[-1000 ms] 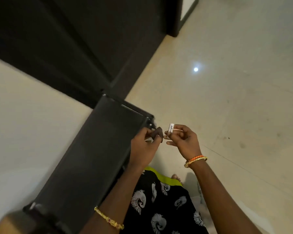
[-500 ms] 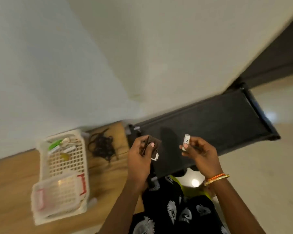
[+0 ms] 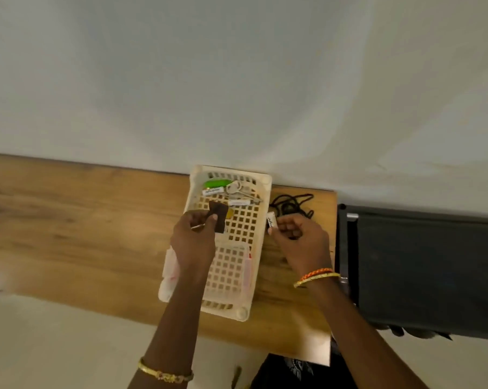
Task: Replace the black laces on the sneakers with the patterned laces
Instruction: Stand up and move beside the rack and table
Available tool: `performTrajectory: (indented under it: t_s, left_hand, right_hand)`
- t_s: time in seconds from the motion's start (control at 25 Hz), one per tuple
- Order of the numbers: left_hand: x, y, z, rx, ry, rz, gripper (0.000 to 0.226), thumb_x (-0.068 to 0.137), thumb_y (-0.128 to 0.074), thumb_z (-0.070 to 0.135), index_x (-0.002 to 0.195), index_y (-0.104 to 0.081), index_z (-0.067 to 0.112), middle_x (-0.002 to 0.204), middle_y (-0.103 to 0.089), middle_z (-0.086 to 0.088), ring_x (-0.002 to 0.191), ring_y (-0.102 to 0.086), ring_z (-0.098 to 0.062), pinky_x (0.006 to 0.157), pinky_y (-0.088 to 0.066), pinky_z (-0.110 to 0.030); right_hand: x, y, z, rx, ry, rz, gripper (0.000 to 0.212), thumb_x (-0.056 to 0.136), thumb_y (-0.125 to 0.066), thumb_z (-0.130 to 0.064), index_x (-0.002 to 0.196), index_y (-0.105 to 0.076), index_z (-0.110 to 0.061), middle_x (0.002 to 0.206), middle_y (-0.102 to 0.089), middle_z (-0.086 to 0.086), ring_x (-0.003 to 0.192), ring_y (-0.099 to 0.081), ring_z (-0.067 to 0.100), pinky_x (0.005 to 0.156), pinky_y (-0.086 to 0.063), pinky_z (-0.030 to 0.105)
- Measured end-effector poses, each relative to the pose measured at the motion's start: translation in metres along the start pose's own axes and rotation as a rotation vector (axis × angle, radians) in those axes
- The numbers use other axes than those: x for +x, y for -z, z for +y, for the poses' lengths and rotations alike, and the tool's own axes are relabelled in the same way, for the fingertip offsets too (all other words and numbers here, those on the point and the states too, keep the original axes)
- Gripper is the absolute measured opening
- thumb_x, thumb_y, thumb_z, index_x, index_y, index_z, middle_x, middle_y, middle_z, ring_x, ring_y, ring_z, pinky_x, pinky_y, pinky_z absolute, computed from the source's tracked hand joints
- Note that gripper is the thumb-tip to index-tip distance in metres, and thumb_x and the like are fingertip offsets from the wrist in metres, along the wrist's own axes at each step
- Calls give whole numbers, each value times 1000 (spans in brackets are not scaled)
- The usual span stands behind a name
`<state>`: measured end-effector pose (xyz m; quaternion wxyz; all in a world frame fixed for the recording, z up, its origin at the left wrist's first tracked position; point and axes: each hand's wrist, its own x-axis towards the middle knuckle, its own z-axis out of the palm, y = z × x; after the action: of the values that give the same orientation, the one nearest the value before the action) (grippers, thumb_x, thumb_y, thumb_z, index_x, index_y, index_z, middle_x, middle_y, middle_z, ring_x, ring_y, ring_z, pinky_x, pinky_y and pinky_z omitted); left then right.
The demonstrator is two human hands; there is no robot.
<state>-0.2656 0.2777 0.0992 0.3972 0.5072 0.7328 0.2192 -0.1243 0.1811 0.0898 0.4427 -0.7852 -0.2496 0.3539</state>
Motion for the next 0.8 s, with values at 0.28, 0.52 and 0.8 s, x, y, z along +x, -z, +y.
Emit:
performTrajectory:
  t_s: [0.28,0.52,0.8]
  left_hand:
    - [60,2,8,395,-53,24,19,86,-68,25,103,-69,17,99,-71,-3,93,-64,-22,72,-44,-29]
    - [73,5,-4,754,-187,-8,27,89,-61,31,111,-62,16,116,-58,-10,113,-45,-28,91,-33,-39]
    - [78,3,-9,600,-90,-57,49,84,-67,31,120,-45,7,126,-44,-15,118,-42,-33,95,-37,-46]
  right_hand:
    - [35,-65,-3,-308,70,45,21,81,-68,-17,99,-68,-6,90,-70,10,83,-65,22,75,-55,34]
    - [43,-74,4,-672,351,-38,24,79,-65,-8,102,-68,-3,91,-63,17,91,-56,36,75,-47,37]
    - [58,-79,14,-770,487,-9,19,76,-70,-6,96,-69,-7,88,-61,13,89,-55,36,78,-46,43]
